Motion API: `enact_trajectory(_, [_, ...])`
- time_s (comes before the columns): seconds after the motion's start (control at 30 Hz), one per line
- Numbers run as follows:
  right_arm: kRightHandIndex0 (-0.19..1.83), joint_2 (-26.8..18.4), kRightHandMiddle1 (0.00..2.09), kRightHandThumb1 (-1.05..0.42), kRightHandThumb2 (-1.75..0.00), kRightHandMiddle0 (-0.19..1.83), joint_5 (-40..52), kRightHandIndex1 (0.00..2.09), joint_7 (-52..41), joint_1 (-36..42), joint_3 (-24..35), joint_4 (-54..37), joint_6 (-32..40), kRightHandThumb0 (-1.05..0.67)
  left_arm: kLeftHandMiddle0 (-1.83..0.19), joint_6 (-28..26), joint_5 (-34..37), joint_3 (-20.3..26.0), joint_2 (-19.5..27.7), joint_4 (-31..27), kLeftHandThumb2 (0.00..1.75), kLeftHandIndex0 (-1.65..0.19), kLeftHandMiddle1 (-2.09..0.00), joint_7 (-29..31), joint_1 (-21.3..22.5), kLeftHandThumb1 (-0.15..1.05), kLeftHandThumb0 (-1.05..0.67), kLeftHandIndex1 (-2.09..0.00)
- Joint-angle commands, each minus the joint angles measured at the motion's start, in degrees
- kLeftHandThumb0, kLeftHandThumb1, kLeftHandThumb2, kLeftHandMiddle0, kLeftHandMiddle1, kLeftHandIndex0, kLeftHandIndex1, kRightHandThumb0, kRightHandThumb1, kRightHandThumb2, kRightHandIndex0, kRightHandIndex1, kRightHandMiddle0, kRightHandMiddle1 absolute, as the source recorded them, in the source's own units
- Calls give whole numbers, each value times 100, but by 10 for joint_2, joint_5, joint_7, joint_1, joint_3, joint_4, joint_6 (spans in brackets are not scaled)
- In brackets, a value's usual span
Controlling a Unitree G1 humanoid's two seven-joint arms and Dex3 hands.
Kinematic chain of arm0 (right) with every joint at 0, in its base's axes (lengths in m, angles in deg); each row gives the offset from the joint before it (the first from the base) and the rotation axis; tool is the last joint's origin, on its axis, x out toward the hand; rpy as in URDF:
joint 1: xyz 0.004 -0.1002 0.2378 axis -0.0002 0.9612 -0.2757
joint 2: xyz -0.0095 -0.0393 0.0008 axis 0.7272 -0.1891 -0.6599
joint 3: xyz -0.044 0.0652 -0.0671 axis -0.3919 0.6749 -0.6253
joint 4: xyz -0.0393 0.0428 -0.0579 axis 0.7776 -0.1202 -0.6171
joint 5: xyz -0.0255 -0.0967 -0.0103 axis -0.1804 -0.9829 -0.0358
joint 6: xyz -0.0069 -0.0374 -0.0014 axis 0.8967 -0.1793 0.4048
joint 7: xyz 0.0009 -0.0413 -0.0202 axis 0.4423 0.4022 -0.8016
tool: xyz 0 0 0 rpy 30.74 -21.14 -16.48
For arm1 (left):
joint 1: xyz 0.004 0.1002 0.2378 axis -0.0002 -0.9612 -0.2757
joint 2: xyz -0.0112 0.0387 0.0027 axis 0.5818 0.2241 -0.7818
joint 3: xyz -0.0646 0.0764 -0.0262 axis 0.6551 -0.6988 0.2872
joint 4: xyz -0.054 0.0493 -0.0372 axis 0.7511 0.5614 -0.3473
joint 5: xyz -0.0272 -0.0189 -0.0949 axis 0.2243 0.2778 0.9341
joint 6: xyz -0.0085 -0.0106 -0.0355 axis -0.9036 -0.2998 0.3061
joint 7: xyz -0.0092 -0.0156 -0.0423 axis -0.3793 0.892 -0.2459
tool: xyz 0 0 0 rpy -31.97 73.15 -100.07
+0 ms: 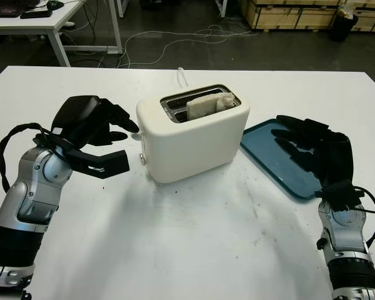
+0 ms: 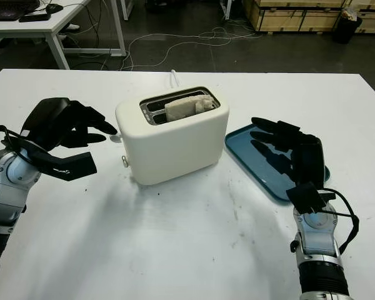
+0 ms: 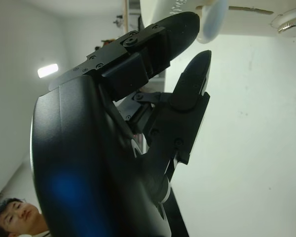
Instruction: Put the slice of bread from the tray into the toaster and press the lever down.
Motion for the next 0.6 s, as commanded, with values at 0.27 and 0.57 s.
enact_trajectory(0.27, [111, 5, 0, -90, 0, 97, 9, 1, -3, 4, 2, -9, -7, -23, -95, 7, -3, -10, -3, 8, 0, -135, -137, -8, 0, 73, -11, -2])
enact_trajectory(0.57, [111, 3, 0, -90, 0, 97, 0, 1, 2, 5, 3, -6, -11, -23, -95, 12, 1, -13, -7, 13, 0, -135, -136, -11, -4, 74, -10, -2])
